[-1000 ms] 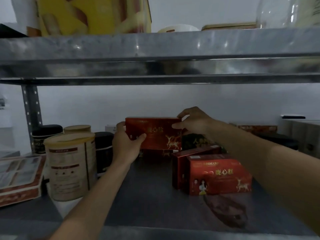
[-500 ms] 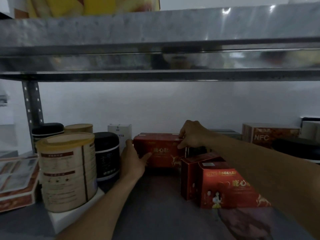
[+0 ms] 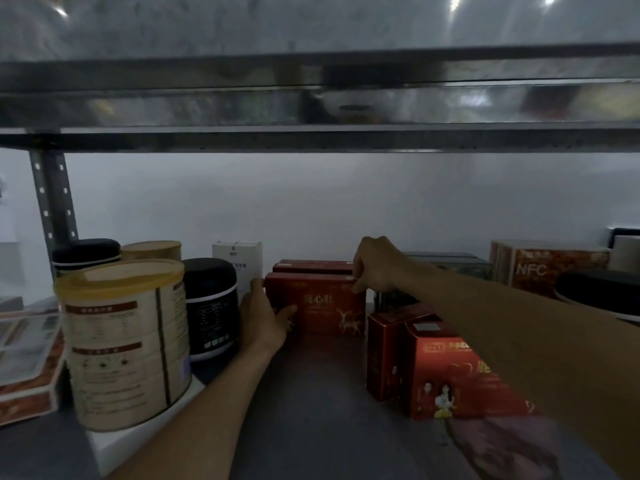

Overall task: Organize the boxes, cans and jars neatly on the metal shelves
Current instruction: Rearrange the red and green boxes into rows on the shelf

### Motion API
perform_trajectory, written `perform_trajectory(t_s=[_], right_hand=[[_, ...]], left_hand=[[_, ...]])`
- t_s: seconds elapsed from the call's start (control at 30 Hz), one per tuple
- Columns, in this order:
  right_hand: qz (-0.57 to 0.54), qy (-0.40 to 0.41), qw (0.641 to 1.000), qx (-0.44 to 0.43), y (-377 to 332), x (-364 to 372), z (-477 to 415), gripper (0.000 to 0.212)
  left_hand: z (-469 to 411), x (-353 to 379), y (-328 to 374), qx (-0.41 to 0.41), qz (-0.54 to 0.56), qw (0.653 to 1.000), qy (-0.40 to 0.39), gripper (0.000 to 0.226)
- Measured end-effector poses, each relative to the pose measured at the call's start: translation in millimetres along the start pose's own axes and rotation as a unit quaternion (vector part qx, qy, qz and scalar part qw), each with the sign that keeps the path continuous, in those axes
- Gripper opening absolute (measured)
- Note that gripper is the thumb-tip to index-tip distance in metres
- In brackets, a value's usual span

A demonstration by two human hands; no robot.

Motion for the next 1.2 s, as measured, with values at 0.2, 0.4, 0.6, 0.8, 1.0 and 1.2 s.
perform_trajectory(t_s=[0.2,0.4,0.6,0.8,1.0,1.2], right_hand=[[0.009,0.024,1.000,0.000,5.2,2.4,-2.1,0.040],[0.019,0.031,0.999,-0.005,8.2,4.5,-6.4,0.036],[0.027,0.036,0.999,-0.010,8.9,7.3,-7.8,0.030],[0.024,0.033,0.999,-0.015,5.9,7.8,-9.1,0.033],[0.020,0.036,0.999,-0.018,7.8,9.6,-9.2,0.032],[0.017,0.043,0.998,-0.030,4.5,-8.0,9.1,0.046]], left_hand=[[-8.0,8.1,-1.0,0.000,0.009,1.000,-0.007,0.053],[-9.6,10.8,-1.4,0.015,-0.012,1.000,-0.008,0.049],[-16.5,9.8,-5.3,0.012,-0.012,1.000,0.015,0.049],[-17.8,8.6,-6.7,0.014,-0.007,1.000,0.027,0.048],[-18.7,8.7,-7.0,0.018,-0.013,0.999,0.025,0.046],[-16.7,0.6,-0.2,-0.004,-0.051,0.998,0.043,0.052]])
Point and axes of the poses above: each hand's wrist, its own z-axis away from the middle knuckle, its own x-axis out of the palm, y = z × x, the point moved 5 cm from there along -z, towards the middle knuckle, and after that the axes turned 8 degrees about -x, right-handed, at the moved point
